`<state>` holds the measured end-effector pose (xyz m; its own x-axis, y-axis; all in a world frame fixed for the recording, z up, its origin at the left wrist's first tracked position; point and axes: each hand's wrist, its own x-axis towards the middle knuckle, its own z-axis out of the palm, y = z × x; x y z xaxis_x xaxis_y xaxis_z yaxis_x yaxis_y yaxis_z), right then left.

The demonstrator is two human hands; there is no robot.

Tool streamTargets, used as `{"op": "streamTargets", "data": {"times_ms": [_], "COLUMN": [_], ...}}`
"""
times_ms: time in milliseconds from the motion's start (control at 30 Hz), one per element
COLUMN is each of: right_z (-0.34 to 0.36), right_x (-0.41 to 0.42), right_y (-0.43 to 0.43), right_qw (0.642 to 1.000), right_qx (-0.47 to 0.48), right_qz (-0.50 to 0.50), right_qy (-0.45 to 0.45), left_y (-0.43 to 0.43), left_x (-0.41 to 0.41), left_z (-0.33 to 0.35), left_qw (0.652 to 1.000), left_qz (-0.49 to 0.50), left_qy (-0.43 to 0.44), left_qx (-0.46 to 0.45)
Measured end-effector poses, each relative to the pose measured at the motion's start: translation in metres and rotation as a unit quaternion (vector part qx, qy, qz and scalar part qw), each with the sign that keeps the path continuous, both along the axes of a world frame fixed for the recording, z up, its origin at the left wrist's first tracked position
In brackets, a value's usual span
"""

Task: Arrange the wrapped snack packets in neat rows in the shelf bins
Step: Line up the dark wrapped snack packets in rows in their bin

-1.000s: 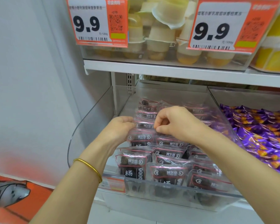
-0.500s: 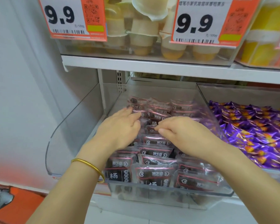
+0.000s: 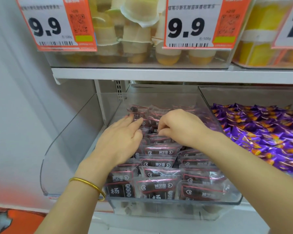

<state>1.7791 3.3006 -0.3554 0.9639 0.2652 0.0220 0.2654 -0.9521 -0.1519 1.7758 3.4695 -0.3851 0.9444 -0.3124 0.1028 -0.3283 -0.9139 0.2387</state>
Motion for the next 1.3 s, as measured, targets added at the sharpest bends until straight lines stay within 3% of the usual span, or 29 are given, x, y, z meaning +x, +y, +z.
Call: {"op": "streamTargets", "data": {"times_ms": [267, 367, 567, 667, 733, 900, 1000, 1067, 1167, 1300], "right_z": [0.001, -0.005, -0.007, -0.013, -0.007, 0.018, 0.008, -0.009, -0.021, -0.018], "right_x": [0.004, 0.004, 0.006, 0.008, 0.006, -0.038, -0.076, -0.088, -0.089, -0.095], "right_y": [-0.005, -0.005, -0.008, 0.001, -0.002, -0.033, -0.027, -0.021, -0.022, -0.024], "right_qw": [0.999, 0.997, 0.99, 0.993, 0.997, 0.988, 0.998, 0.999, 0.998, 0.998], "right_qx": [-0.025, -0.066, -0.04, -0.058, -0.019, 0.063, 0.051, -0.013, -0.054, -0.027], "right_qz": [0.028, 0.021, -0.023, -0.012, -0.015, -0.053, -0.031, -0.025, -0.029, -0.029], "right_qy": [0.013, -0.035, -0.136, -0.099, -0.068, -0.129, -0.033, 0.04, 0.016, -0.043], "left_y": [0.001, 0.001, 0.002, 0.002, 0.002, -0.005, -0.02, -0.025, -0.025, -0.019], "left_x": [-0.003, -0.003, -0.002, -0.003, -0.005, -0.028, -0.047, -0.047, -0.045, -0.058], "left_z": [0.001, 0.001, -0.001, 0.0, 0.0, 0.006, -0.004, -0.011, -0.011, 0.0], "left_qw": [1.0, 1.0, 1.0, 1.0, 1.0, 0.996, 0.997, 0.996, 0.996, 0.996], "left_qz": [-0.004, -0.003, -0.011, -0.016, -0.012, -0.001, -0.032, -0.028, -0.028, -0.019], "left_qy": [-0.002, -0.004, -0.005, -0.002, -0.007, -0.083, -0.063, -0.056, -0.064, -0.086], "left_qx": [-0.007, -0.009, -0.003, 0.007, 0.008, 0.024, 0.043, 0.064, 0.063, 0.01]}}
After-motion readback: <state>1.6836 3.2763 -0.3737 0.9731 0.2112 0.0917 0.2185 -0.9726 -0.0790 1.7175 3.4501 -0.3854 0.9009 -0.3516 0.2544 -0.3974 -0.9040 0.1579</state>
